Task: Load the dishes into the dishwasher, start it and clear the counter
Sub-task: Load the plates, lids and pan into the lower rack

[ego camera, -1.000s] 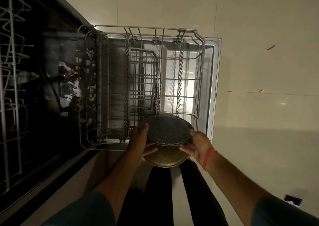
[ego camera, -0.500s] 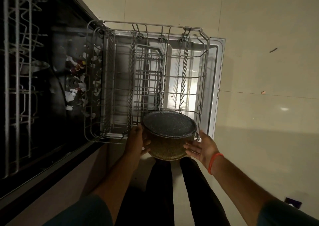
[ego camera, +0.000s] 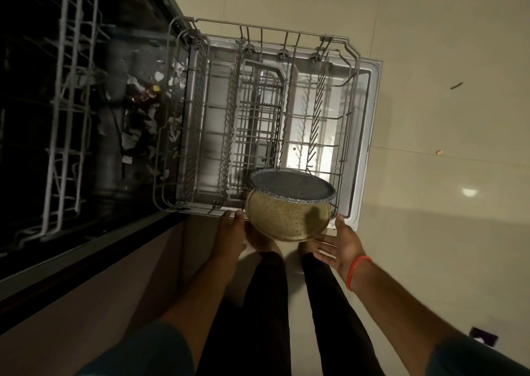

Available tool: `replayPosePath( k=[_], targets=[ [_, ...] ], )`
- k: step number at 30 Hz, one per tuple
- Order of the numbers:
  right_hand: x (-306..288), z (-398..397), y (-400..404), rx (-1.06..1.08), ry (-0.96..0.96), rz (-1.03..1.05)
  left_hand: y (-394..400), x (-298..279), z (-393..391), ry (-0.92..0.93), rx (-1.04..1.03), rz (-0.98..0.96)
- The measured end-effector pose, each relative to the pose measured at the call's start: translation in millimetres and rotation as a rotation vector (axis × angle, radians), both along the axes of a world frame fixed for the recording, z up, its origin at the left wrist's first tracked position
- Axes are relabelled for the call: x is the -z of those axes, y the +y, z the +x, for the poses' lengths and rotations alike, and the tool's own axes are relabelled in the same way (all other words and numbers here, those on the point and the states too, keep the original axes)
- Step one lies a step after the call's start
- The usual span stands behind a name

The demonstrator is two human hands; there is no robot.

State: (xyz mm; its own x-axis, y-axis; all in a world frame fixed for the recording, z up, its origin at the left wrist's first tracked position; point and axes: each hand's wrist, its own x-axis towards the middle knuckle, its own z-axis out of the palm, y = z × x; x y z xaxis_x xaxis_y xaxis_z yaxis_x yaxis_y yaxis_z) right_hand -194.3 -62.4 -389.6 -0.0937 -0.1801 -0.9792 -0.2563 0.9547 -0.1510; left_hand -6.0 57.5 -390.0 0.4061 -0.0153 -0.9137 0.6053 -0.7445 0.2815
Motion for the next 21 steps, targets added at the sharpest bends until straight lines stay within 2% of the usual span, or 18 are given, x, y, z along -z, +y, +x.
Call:
replayPosePath(
  k=[6, 12, 14, 17, 21],
  targets=[
    [-23.6, 1.2, 22.1, -0.106, 0.001, -0.067, 27.7, -20.0, -9.0, -0.054, 0.104, -0.104],
    [-59.8, -2.5, 37.5, -0.77, 0.071, -0.413, 53.9, -52.3, -21.3, -0.167, 0.312, -0.098],
    [-79.1, -1.1, 36.5, -0.868, 0.046, -0.484, 62.7, -70.9, -22.1, -0.154, 0.362, -0.091],
    [-109.8, 2.9, 31.6, -0.976, 0.011, -0.532, 73.3, -109.0, -24.6, -0.12, 0.322, -0.044],
    [-162.1, 5.7, 25.2, -1.155, -0.057, -0.673, 84.7, -173.3, -43.1, -0.244, 0.388, -0.08]
  ],
)
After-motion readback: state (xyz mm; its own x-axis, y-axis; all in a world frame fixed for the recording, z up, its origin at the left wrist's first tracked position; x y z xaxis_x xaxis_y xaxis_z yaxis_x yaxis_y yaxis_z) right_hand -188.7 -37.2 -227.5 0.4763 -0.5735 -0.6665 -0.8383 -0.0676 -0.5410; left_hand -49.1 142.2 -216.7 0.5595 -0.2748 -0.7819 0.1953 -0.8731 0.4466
